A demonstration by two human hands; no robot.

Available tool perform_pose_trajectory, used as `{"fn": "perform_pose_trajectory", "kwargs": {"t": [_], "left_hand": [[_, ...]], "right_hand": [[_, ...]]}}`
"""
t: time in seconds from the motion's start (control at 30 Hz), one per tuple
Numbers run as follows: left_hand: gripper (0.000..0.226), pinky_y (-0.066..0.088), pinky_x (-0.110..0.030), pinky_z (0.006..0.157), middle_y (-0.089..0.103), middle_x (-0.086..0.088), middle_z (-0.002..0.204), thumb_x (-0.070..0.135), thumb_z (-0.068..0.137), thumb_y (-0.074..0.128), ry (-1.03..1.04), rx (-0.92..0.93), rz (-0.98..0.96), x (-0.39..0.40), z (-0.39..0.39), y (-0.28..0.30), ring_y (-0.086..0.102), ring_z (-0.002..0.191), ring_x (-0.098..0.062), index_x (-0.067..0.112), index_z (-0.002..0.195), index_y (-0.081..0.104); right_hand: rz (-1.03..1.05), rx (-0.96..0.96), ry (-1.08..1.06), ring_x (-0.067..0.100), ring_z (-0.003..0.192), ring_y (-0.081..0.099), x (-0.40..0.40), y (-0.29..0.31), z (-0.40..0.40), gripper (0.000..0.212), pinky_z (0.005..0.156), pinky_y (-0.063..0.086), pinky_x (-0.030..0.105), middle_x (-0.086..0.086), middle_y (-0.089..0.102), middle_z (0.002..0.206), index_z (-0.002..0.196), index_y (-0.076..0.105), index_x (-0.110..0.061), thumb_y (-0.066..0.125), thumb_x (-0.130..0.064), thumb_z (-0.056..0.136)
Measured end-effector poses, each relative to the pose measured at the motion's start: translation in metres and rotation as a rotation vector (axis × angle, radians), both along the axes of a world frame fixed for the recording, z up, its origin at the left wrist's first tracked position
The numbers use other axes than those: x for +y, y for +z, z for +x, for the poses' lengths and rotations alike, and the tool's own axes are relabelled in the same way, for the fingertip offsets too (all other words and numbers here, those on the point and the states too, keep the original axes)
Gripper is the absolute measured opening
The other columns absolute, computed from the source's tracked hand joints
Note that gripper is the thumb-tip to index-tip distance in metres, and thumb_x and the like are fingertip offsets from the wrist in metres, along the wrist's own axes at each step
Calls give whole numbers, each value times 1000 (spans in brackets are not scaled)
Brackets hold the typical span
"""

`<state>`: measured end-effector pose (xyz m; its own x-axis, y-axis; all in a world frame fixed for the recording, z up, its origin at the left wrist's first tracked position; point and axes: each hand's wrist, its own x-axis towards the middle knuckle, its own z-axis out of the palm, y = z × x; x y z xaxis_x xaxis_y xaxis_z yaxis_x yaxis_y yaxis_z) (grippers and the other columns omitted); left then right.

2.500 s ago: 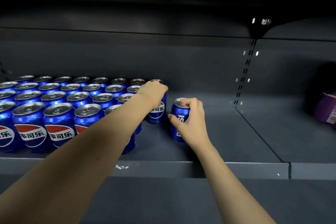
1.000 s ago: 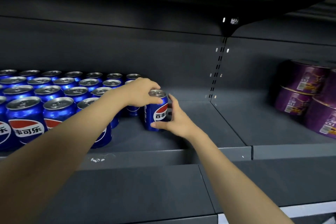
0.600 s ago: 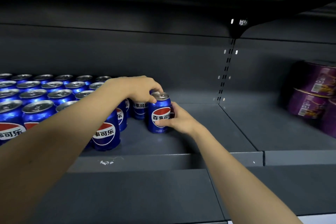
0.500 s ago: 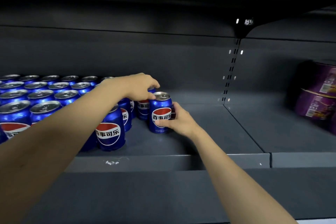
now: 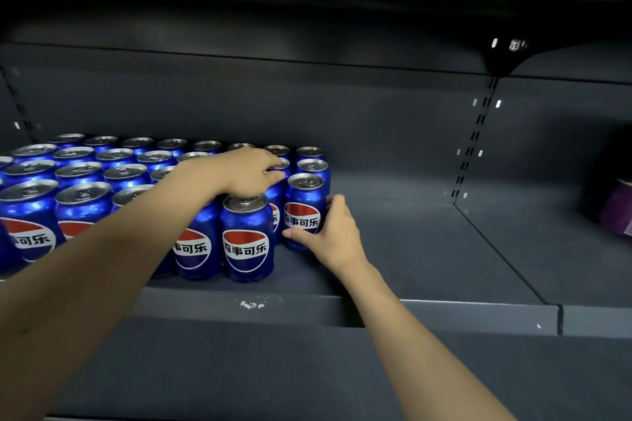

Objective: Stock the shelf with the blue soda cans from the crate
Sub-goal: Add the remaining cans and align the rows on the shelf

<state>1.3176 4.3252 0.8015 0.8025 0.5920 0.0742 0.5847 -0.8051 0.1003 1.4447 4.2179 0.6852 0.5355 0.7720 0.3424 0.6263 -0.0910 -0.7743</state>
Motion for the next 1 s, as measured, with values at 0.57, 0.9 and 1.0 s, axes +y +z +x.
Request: {"fn": "perform_pose_trajectory", "kwargs": {"t": [0.57,0.9,1.0], "left_hand": [[37,42,-37,81,64,-14,96,32,100,38,-74,-276,-138,1,-5,-24,56,91,-27,4,103,61],[34,32,-30,69,50,-2,84,34,99,37,-64,-262,-129,6,1,-29,46,78,-18,15,72,45],[37,29,-29,61,47,0,72,34,99,37,-53,-273,-123,6,3,-31,43,67,-14,18,65,38]], "right_hand": [[107,252,66,8,132,32,0,-4,-13,121,111,32,33,-20,30,134,147,10,-28,89,-42,56],[69,438,326,20,110,64,12,12,5,94,97,50,44,2,63,123,135,39,-25,88,-13,56],[103,438,344,21,108,64,12,9,4,85,94,52,41,3,64,121,132,42,-25,85,-8,60]]}}
